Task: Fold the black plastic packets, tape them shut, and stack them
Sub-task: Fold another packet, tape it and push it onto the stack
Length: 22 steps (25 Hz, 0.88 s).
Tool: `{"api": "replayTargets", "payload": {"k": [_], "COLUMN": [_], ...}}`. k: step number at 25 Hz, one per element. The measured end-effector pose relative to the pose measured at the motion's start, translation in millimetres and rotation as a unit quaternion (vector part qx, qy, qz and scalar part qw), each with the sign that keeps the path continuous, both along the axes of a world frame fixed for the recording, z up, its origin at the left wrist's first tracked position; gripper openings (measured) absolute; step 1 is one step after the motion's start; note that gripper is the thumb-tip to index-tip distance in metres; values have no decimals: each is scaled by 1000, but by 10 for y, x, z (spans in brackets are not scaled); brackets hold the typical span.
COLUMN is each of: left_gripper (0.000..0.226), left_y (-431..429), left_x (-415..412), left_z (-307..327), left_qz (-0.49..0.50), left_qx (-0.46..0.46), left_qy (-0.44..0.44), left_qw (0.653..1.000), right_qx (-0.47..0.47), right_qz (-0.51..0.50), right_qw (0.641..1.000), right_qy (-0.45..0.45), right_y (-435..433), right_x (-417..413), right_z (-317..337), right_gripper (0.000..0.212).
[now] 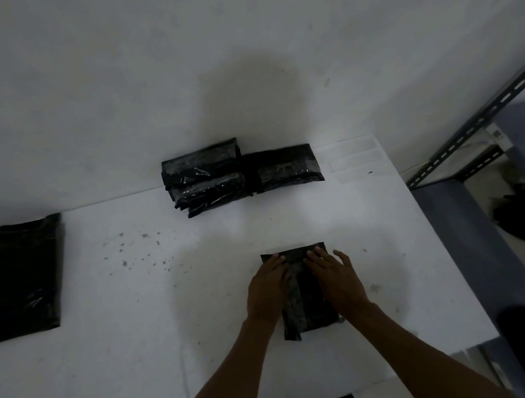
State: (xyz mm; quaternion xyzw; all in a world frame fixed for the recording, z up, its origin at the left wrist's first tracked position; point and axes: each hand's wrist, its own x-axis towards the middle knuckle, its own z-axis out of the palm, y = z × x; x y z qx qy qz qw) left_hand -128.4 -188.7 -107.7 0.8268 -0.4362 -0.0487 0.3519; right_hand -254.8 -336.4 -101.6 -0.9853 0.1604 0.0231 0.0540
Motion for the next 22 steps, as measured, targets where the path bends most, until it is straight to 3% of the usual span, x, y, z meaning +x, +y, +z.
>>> {"api": "replayTargets", "payload": {"k": [3,6,9,14,16,22], "left_gripper": [27,52,56,55,64,74], "left_y": [17,20,34,33,-63,-470], "left_x": [31,-33,-84,-4,51,270], "left_z": [-35,-26,37,-63,-69,-67], "left_qz": [4,-30,-54,-83,-88,-73], "left_qx": [6,72,138,146,151,164], "left_qy": [25,-22,-61,-77,-59,-34], "left_qw": [1000,997,987,983,983,983], "right_qx": [18,29,39,63,71,57], "right_qz": [-21,-29,-34,-43,-51,-77], "right_qw": [1000,999,998,997,996,995], "right_qy": [10,-11,-20,-17,-21,-31], "right_y": [42,47,57,-4,-40,-347], "right_x": [11,7,8,90,163,507], "right_z": [6,-5,16,26,48,70], "right_gripper": [65,61,59,71,73,57]}}
